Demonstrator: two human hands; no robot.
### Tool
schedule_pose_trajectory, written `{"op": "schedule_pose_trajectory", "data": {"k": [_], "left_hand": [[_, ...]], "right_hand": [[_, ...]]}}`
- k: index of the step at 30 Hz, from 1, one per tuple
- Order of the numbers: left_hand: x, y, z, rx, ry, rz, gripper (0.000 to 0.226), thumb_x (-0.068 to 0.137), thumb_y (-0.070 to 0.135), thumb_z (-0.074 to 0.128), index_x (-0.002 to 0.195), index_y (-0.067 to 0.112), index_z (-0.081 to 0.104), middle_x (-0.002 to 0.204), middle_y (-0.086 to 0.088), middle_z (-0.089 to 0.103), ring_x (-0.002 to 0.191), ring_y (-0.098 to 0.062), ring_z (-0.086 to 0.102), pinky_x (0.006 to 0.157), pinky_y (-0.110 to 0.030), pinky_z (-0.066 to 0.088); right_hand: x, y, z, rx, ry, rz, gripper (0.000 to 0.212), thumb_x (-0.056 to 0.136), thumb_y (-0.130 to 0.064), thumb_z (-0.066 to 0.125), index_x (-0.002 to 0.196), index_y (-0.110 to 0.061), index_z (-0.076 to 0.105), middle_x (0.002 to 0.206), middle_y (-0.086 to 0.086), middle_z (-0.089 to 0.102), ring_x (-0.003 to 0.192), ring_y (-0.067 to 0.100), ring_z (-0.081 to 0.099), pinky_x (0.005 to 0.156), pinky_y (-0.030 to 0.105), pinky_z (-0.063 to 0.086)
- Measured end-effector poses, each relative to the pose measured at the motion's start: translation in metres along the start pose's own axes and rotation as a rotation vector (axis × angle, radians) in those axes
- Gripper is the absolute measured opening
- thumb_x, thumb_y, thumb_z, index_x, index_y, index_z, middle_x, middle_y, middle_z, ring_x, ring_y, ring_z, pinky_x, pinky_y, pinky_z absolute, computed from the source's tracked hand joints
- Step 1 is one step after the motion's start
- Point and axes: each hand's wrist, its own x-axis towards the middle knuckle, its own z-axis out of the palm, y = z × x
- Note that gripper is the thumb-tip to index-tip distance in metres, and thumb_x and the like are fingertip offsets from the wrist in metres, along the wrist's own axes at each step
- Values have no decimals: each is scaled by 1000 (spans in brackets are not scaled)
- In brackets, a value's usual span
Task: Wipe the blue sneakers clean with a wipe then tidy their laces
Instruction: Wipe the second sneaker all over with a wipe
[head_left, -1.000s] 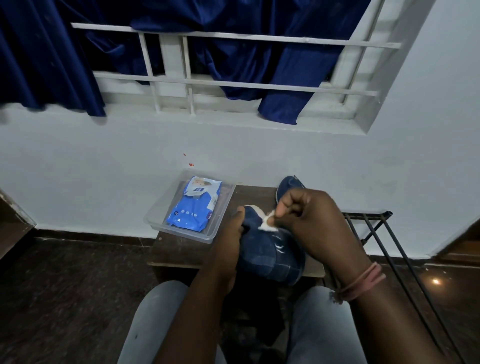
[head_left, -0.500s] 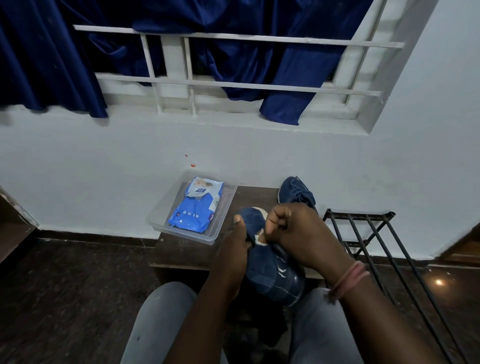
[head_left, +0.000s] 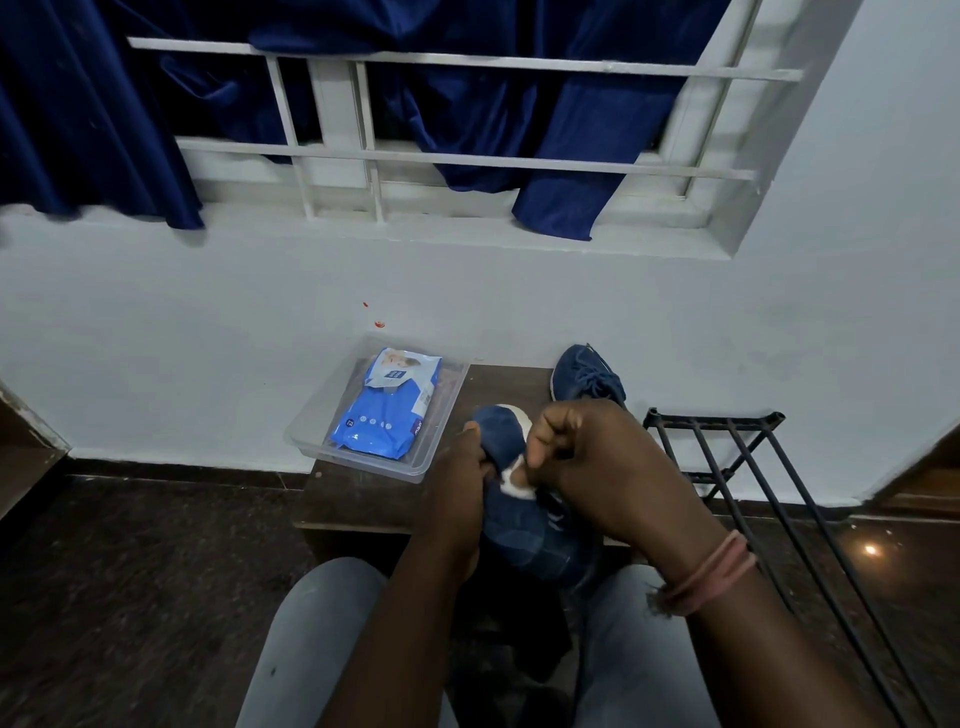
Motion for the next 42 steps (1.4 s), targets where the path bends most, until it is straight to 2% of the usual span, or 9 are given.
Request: {"op": "schedule_pose_trajectory", "data": {"k": [5, 7, 10, 18, 21, 26, 31, 37, 42], "left_hand": [[-1, 14, 11, -165, 19, -7, 70, 95, 61, 53, 123, -1, 65, 116, -28, 70, 116, -35, 67, 99, -44, 54], [1, 19, 11, -175, -30, -24, 84, 85, 76, 54, 118, 0, 63, 105, -20, 69, 104, -29, 67, 86, -38, 55], [3, 28, 14, -234, -129, -70, 57, 91, 71, 55, 93, 15, 68, 84, -2, 67, 81, -15, 63, 69, -29, 46], [10, 37, 25, -353, -151, -12, 49, 95, 50, 59, 81, 10, 83, 94, -16, 76, 77, -27, 75, 75, -37, 63], [4, 38, 28, -333, -175, -40, 42, 98, 42, 58, 84, 9, 82, 94, -16, 72, 75, -23, 72, 73, -33, 59], [9, 36, 30, -277, -110, -164, 20, 101, 21, 57, 86, 10, 64, 65, 0, 46, 44, -6, 42, 39, -15, 35], [12, 39, 35, -347, 11, -183, 34, 105, 29, 54, 114, -1, 68, 106, -21, 75, 90, -27, 71, 90, -40, 58], [8, 41, 43, -381, 79, -172, 37, 109, 33, 44, 114, 2, 65, 108, -15, 74, 84, -20, 72, 73, -32, 57], [11, 46, 44, -272, 191, -132, 34, 107, 34, 50, 110, 5, 67, 102, -16, 76, 80, -22, 74, 64, -29, 57]], "right_hand": [[-3, -5, 3, -1, 188, -46, 25, 81, -6, 80, 65, -21, 66, 67, -8, 72, 65, 0, 67, 59, 11, 47], [-9, -9, -2, 92, 174, -42, 24, 81, -3, 79, 67, -18, 67, 67, -9, 73, 64, -3, 68, 59, 12, 49], [-10, -5, -3, 54, 370, -68, 25, 81, -3, 78, 67, -19, 65, 67, -12, 71, 66, -6, 66, 58, 8, 45], [-14, 17, 14, 204, 698, -70, 29, 83, -4, 79, 71, -27, 66, 76, -17, 71, 74, 3, 69, 71, 24, 56], [-9, 17, 25, 168, 713, -76, 25, 84, -6, 78, 73, -25, 66, 77, -17, 70, 75, 2, 68, 71, 29, 56], [-8, 12, 32, -32, 710, -123, 28, 85, -6, 75, 75, -30, 62, 74, -27, 57, 73, -6, 56, 69, 5, 41], [-24, 17, 41, -119, 760, -217, 22, 83, -4, 80, 84, -22, 67, 83, -29, 56, 82, 2, 58, 75, 5, 41], [-12, 25, 32, -43, 863, -185, 20, 85, -4, 76, 82, -22, 67, 90, -13, 71, 89, 12, 65, 79, 30, 53], [-19, 7, 51, -73, 632, -312, 28, 81, 0, 75, 81, -25, 62, 87, -13, 68, 85, 8, 60, 77, 13, 43]]}}
